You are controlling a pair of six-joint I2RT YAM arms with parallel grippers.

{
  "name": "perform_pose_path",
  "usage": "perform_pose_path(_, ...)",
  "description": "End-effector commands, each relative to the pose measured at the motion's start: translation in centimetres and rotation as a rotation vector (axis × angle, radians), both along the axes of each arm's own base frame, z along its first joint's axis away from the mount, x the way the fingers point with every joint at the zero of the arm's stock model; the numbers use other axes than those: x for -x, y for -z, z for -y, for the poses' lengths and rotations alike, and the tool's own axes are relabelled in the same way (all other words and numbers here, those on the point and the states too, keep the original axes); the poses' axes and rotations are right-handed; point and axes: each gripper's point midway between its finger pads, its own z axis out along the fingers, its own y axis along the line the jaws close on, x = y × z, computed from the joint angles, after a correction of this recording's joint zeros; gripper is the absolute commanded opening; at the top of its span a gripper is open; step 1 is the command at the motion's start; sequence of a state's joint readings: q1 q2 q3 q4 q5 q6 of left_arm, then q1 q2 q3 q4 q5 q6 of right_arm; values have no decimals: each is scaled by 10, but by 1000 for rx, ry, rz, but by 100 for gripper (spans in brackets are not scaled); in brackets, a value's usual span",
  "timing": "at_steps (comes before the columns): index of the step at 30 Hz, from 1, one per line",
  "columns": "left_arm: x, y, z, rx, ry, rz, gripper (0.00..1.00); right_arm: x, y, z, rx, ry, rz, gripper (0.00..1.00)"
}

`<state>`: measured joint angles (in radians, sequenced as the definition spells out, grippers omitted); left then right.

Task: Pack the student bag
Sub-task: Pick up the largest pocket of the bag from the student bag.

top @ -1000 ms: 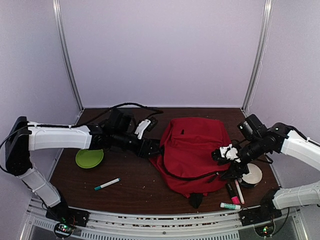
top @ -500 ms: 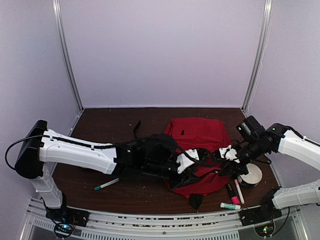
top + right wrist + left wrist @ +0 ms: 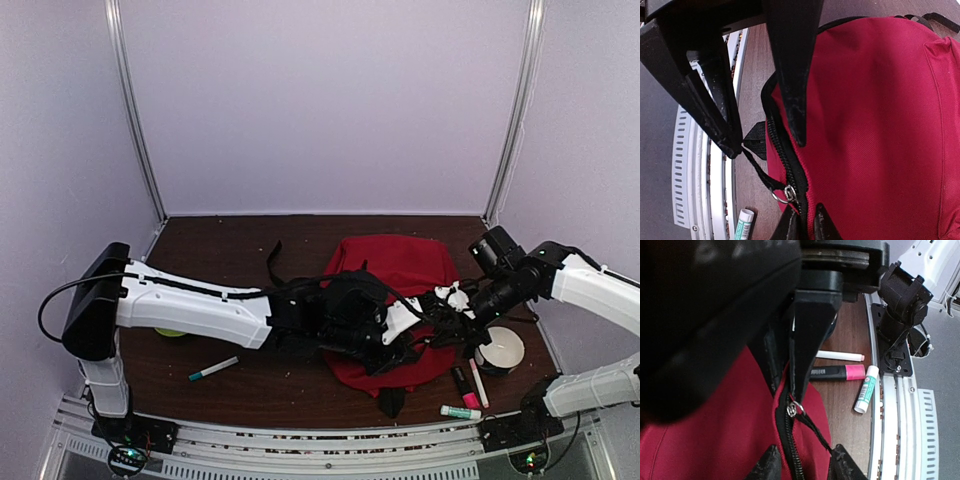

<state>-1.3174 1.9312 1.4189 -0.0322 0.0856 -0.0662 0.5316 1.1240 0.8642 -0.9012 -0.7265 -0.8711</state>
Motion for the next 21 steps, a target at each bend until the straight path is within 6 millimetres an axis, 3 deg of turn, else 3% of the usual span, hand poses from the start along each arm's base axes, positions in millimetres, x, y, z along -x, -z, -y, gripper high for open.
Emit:
perform_pose_path(1,4,-13,-7,38,-11,-42,38,-6,-17,-10,-71,10,21,12)
perform_pose_path(8,13,-24,-33,84,-134,-86,40,-8,-18,-12,-78,18,10,10)
perform_pose_path(14,19,-8,-9,1,-100,-132,40,-7,-21,-12,-88,18,25,11)
perform_pose_path(21,12,7,4,-77,-128,-168,43,-7,-21,-12,-94,15,27,10)
